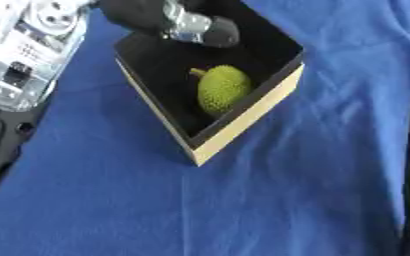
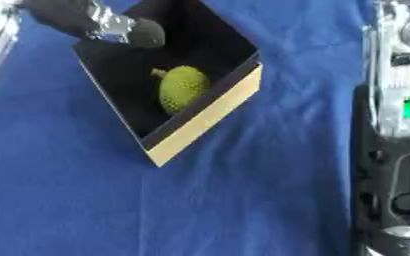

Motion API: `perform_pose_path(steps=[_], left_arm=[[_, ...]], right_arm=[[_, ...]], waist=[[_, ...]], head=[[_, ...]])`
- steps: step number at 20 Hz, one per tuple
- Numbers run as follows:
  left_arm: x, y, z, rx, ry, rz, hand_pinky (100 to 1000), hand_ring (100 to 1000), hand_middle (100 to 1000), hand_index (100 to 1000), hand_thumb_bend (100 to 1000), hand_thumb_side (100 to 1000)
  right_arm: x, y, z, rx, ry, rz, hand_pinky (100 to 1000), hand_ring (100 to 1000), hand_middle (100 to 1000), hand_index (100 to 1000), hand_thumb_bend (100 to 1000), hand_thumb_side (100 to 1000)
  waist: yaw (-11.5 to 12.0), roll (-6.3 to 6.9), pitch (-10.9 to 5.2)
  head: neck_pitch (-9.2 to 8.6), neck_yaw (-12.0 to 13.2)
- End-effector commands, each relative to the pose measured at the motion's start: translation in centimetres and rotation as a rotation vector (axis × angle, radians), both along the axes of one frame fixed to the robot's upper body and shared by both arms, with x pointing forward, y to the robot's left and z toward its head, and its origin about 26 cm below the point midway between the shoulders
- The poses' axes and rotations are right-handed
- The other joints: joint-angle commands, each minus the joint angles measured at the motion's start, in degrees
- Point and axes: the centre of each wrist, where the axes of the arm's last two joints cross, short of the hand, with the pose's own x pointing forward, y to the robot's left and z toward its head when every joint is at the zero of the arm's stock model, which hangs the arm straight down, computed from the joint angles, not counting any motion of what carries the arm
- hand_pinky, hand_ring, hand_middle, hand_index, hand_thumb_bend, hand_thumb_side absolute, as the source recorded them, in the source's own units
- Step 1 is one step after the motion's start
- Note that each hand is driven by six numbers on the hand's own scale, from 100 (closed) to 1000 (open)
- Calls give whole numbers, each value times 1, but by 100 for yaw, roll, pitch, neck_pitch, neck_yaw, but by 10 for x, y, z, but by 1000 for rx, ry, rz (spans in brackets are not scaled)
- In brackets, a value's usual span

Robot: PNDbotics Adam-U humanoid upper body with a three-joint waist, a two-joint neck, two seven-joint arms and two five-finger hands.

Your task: Pick up objects on the table and place them in the box.

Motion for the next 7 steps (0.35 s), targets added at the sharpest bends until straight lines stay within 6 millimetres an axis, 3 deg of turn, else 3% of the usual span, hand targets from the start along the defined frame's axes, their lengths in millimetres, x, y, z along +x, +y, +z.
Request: perform_pose_path(steps=[1, 7], left_arm=[[-20, 20, 22, -195, -98, 1, 517, 859, 840, 958, 883, 814], [-46, 58, 29, -521, -229, 10, 509, 841, 815, 941, 827, 751]], right_arm=[[-6, -2, 9, -13, -43, -5, 864, 819, 717, 859, 100, 328], [-6, -6, 12, -23, -56, -24, 863, 819, 717, 857, 100, 313]], waist=[[43, -128, -858], [125, -187, -796]], head=[[-214, -17], [-373, -6]])
